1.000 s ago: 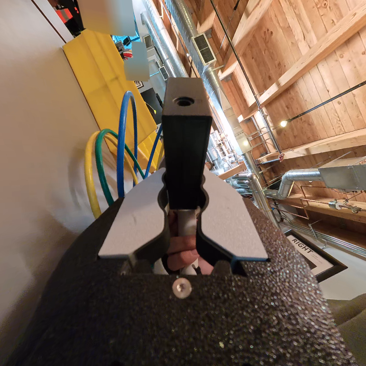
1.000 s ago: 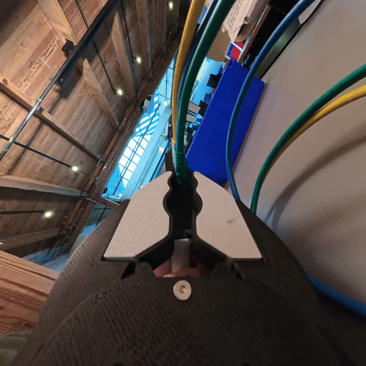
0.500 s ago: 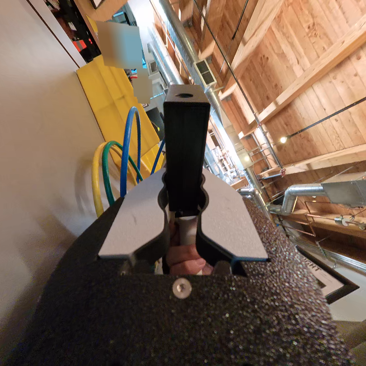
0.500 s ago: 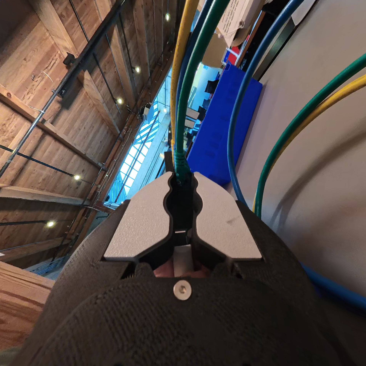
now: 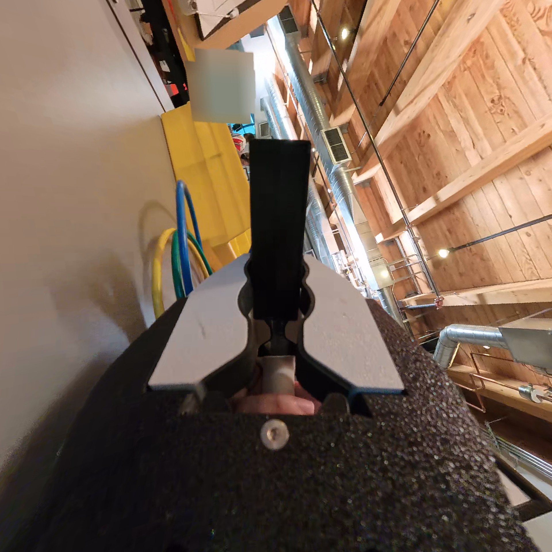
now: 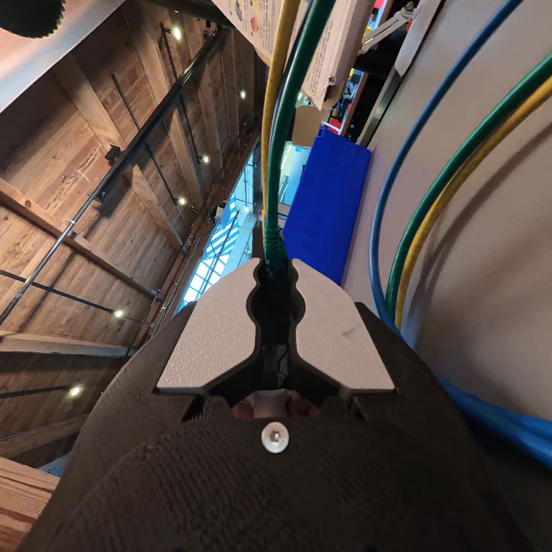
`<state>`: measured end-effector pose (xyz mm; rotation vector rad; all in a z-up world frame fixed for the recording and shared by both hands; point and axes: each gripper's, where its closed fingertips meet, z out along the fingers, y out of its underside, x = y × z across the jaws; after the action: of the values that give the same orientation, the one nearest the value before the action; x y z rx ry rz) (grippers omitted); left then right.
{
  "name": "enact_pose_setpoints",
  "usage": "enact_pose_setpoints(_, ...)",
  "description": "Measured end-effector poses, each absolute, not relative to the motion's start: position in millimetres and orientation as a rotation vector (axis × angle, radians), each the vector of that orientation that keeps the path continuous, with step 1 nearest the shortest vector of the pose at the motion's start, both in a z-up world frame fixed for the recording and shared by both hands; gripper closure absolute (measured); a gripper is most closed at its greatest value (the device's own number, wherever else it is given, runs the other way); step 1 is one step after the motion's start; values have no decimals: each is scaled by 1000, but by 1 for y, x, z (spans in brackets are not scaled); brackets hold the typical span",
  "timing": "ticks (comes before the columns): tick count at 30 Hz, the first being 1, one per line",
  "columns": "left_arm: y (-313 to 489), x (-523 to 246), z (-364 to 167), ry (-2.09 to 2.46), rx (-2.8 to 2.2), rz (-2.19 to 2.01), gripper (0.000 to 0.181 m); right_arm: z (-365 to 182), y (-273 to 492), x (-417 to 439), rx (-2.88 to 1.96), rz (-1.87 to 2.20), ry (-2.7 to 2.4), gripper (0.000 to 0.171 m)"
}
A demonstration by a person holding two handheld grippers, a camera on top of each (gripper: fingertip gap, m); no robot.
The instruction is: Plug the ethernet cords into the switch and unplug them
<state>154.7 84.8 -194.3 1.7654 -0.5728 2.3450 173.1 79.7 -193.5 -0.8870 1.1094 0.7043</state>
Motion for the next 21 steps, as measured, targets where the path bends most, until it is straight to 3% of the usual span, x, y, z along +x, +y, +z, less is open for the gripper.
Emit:
enact_pose_setpoints(6,78,156,-195,-660,1735,2339,154,-191,73,174,-907,685,1082,157)
enact_pose_setpoints(21,83,157,-183,-355,1476,2363,153,-177,80,176,-1161,491,936,158)
